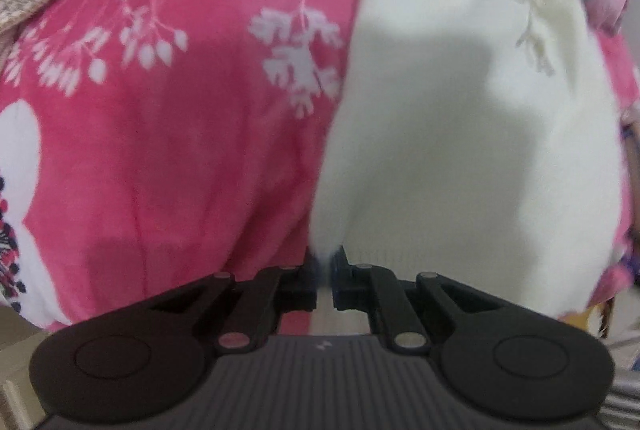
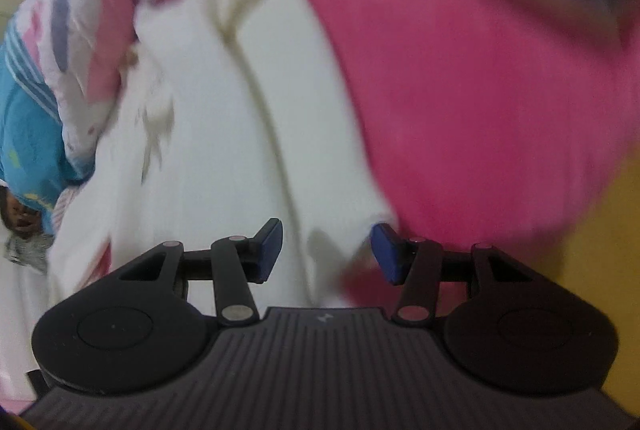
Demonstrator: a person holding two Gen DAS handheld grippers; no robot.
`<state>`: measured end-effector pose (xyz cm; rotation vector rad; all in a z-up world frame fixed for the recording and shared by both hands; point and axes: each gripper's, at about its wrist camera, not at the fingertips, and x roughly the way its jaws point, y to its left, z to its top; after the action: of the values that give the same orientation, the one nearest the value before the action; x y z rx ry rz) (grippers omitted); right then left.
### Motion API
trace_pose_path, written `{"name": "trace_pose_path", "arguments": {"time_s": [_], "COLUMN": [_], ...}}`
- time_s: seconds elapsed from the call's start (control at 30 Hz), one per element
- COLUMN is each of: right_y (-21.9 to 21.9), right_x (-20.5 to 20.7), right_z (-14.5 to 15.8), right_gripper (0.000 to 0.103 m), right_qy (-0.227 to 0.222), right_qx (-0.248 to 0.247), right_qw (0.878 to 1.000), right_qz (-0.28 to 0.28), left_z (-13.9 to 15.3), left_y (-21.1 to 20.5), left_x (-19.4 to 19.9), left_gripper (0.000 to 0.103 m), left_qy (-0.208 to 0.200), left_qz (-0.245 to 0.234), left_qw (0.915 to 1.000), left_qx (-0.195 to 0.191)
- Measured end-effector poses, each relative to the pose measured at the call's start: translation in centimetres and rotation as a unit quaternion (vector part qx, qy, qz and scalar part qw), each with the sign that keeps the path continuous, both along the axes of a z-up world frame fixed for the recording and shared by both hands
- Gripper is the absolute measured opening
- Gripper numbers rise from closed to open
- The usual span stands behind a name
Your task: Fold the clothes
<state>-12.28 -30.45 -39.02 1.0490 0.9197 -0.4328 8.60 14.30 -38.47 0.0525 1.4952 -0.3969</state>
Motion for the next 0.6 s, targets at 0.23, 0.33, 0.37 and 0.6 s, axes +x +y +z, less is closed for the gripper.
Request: {"name": "trace_pose_path", "arguments": {"time_s": [0.23,0.33,0.37,0.6], "right_y": [-3.5,-4.8,-5.3,-6.7], "right_x": [6.5,7.4,7.6,10.6], "right_z": [-2.0,-1.5,-1.2,-1.9], "right_gripper": [0.052,0.053,0.053,0.055], "right_qy": [0.03,0.016,0.011,0.027], "right_qx": [-0.102,-0.105,-0.104,-0.11], "right_qw": [0.991,0.991,0.991,0.985], "right_qz": [0.085,0.086,0.083,0.13], "left_z": [-1.1,-1.3,-1.4,-1.9], "left_y": [-1.1,-1.5,-1.7,-2.9], "left_x": [-0.6,-0.9,-1.0,-1.5], "left_gripper": [0.01,0.01,0.011,0.011], "left_qy": [0.001,-0.003,-0.005,-0.014], "left_qz": [0.012,0.02,0.022,0.057], "left_qw": [0.9991,0.9985,0.9983,0.9943], "left_qx": [0.04,0.051,0.055,0.089]}}
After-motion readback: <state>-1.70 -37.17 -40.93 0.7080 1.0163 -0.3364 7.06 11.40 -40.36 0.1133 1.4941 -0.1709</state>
